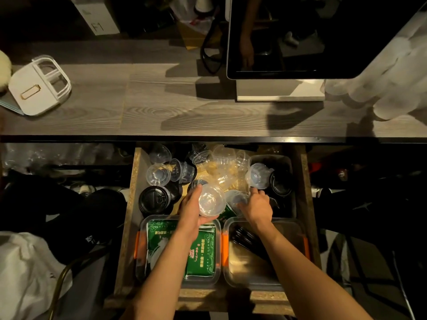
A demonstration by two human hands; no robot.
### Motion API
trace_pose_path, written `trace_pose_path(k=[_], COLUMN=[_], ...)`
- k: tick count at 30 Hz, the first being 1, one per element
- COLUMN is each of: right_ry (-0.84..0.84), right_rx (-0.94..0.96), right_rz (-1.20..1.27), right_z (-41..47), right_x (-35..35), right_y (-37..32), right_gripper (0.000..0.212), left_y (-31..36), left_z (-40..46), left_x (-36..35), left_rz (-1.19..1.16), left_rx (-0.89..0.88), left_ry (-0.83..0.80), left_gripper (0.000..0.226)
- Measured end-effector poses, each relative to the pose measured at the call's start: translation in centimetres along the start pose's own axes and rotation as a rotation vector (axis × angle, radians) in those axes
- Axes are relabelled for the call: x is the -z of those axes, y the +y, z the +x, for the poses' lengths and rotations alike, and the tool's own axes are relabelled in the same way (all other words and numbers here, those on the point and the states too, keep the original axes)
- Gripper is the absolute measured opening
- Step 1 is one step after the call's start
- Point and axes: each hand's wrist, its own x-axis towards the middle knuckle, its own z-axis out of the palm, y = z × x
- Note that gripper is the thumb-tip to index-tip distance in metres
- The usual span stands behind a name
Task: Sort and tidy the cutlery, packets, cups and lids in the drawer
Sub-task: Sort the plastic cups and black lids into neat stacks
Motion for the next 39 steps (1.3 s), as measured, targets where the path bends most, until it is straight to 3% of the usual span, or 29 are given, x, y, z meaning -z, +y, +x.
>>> trace_pose_path(k=[4, 8, 10, 12, 15, 21, 25, 28, 32, 36, 39], right_ry=[0.003, 0.041, 0.133, 0.290, 0.452, 0.229, 0.122, 0.145, 0.156, 0.144, 0.050], right_rx=[-0.020, 0.014, 0.053, 0.160, 0.355, 0.574, 0.698, 0.708, 0.709, 0.746, 0.748], right_rz=[0.013, 0.265, 0.399, 0.424, 0.385, 0.198, 0.174, 0.108, -0.024, -0.124, -0.104], right_z=[-0.3, -0.6, -1.7, -3.5, -6.0, -7.1, -7.1, -6.8, -6.5, -5.8, -5.7], right_x=[0.0, 0.8, 1.9, 3.3, 4.2, 2.8, 3.2, 3.7, 4.5, 5.1, 5.4], right_y=[0.1, 0.5, -0.1, -1.3, -3.2, -4.1, -2.9, -2.4, -2.2, -1.2, -0.8], right_gripper=[0.063, 0.041, 0.029, 0.030, 0.030, 0.031, 0.051, 0.056, 0.068, 0.061, 0.076], left_y=[0.5, 1.0, 1.0, 1.1, 1.1, 1.4, 1.6, 1.5, 1.2, 0.6, 0.6], left_z=[-0.2, -0.1, -0.1, -0.2, -0.4, -0.8, -0.5, -0.7, -0.9, -0.5, -0.3], left_x=[0.3, 0.7, 0.8, 0.5, -0.6, -2.8, -3.4, -4.2, -5.1, -5.7, -6.6], left_rz=[-0.005, 0.016, 0.024, 0.015, 0.017, -0.041, 0.044, 0.129, 0.191, 0.204, 0.208], left_rx=[-0.005, -0.006, 0.000, 0.016, 0.062, 0.135, 0.121, 0.105, 0.079, 0.048, -0.010], left_ry=[-0.024, -0.019, -0.016, -0.014, -0.054, -0.166, -0.168, -0.184, -0.201, -0.244, -0.246], left_gripper=[0.022, 0.028, 0.028, 0.026, 0.046, 0.055, 0.063, 0.055, 0.026, 0.027, 0.025])
